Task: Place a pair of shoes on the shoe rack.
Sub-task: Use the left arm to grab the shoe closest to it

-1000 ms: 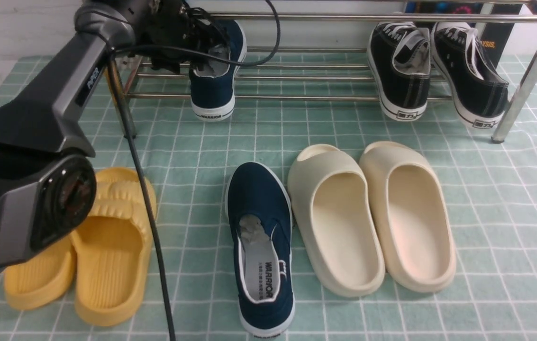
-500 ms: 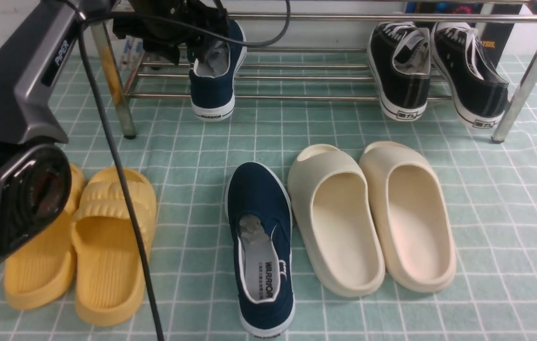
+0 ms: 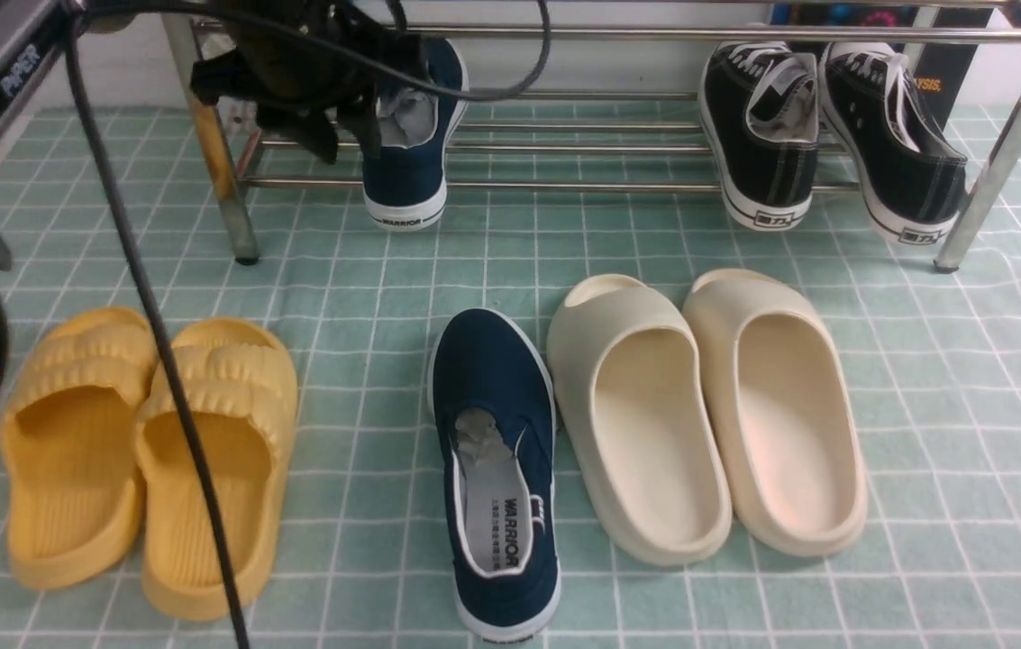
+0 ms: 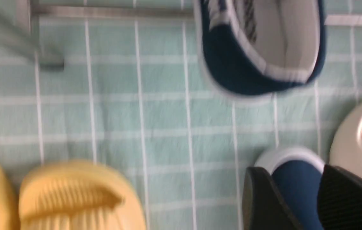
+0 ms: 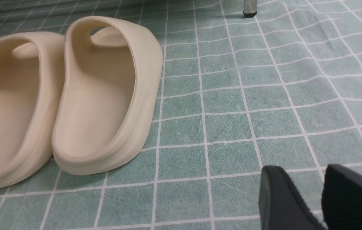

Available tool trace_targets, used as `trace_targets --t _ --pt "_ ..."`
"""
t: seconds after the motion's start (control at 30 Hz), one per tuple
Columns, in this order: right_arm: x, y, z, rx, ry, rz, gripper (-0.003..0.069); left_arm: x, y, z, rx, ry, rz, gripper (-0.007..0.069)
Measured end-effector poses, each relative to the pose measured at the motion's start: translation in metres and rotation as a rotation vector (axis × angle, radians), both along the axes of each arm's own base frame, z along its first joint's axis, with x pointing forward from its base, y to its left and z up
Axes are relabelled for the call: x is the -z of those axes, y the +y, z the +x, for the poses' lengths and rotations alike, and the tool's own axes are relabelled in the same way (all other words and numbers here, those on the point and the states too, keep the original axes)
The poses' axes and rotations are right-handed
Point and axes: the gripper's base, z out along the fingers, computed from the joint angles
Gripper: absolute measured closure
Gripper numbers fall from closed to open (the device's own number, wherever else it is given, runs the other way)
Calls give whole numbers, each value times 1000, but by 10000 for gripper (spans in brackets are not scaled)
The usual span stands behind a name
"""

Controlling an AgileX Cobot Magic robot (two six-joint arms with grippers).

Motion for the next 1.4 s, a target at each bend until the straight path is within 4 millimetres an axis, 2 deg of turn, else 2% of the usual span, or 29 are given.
trace_targets --t 0.03,0.07,0.1,0.17,0.23,0.27,0.37,0.53,0.7,0.73,0.77,0.8,1.0,1.23,1.33,1.37,1.4 --pt "0 0 0 0 0 0 420 1 2 -11 7 28 -2 375" --pt "0 0 0 0 0 0 420 5 2 -14 9 47 -4 377" --pt "0 0 0 0 0 0 420 7 4 -34 19 95 -27 387" --pt "0 0 0 0 0 0 420 13 4 -58 31 150 -79 391" --pt "0 0 0 0 0 0 420 17 3 -68 37 165 -114 392" --pt "0 0 0 0 0 0 420 24 1 -83 47 165 -174 393" --pt "0 0 0 0 0 0 420 48 -1 -99 28 183 -265 393" --pt "0 0 0 0 0 -1 420 87 -7 -109 -23 225 -305 393" --pt "0 0 0 0 0 -1 420 99 -39 -119 67 213 -253 393" --pt "0 0 0 0 0 -2 420 100 -54 -126 105 195 -206 392" --pt "0 0 0 0 0 -2 420 100 -55 -127 107 192 -200 392" --pt "0 0 0 0 0 -2 420 102 -65 -133 110 184 -140 389" --pt "0 0 0 0 0 -2 420 113 -74 -138 93 159 6 386" --pt "0 0 0 0 0 -2 420 149 -88 -136 115 238 69 402" --pt "0 0 0 0 0 -2 420 156 -89 -135 130 244 90 488" --pt "0 0 0 0 0 -2 420 156 -88 -135 131 243 92 488" --pt "0 0 0 0 0 -2 420 153 -87 -134 142 223 108 558"
